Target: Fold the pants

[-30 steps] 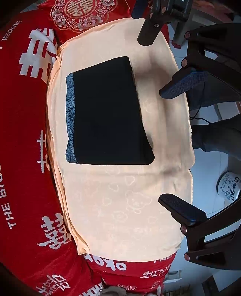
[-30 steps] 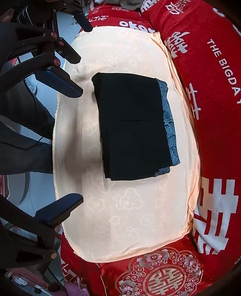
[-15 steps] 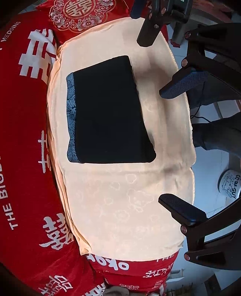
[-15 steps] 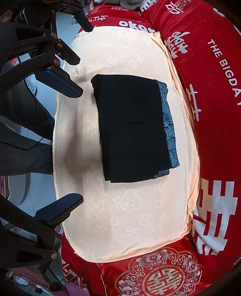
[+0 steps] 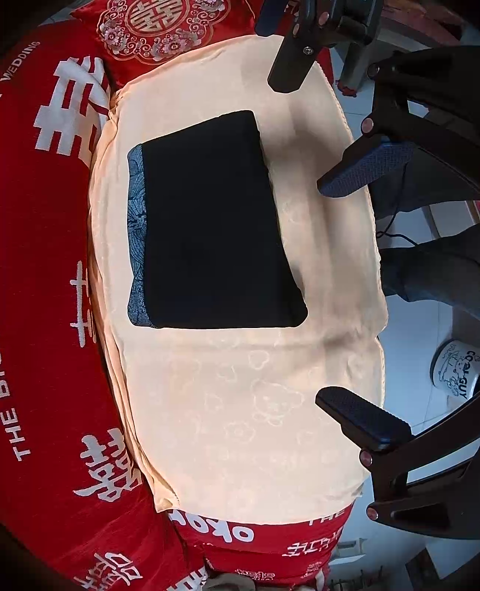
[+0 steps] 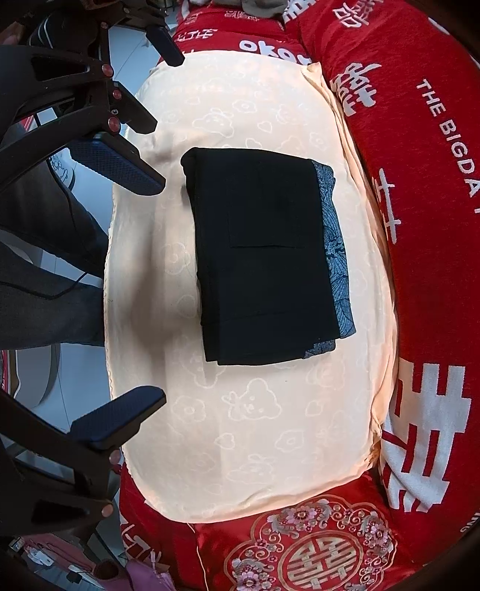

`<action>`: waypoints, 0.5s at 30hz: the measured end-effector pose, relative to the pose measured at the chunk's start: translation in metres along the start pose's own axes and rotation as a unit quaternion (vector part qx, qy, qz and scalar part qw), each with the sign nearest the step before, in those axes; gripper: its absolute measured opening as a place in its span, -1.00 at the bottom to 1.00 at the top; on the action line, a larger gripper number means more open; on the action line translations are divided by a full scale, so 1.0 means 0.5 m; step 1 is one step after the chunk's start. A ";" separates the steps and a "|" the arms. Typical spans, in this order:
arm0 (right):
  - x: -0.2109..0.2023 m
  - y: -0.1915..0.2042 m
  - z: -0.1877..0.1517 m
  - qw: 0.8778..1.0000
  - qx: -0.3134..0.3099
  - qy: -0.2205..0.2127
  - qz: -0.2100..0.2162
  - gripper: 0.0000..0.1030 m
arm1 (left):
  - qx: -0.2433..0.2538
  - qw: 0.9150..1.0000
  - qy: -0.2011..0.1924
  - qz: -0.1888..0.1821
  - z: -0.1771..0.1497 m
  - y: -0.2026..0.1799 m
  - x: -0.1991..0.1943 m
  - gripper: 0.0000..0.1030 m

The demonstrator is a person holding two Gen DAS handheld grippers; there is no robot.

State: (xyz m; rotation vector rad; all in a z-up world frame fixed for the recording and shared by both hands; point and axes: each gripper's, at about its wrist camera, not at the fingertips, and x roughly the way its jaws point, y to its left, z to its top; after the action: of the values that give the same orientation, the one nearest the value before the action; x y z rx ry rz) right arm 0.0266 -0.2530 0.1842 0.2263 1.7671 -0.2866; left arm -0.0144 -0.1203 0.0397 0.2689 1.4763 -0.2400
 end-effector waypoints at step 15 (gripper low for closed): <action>0.005 -0.001 0.004 1.000 -0.007 0.002 0.000 1.00 | 0.011 1.000 0.002 0.002 -0.003 -0.011 0.003 1.00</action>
State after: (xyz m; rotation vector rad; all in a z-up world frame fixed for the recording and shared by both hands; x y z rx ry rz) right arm 0.0277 -0.2540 0.1816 0.2161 1.7719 -0.2739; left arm -0.0173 -0.1251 0.0380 0.2899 1.4776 -0.2527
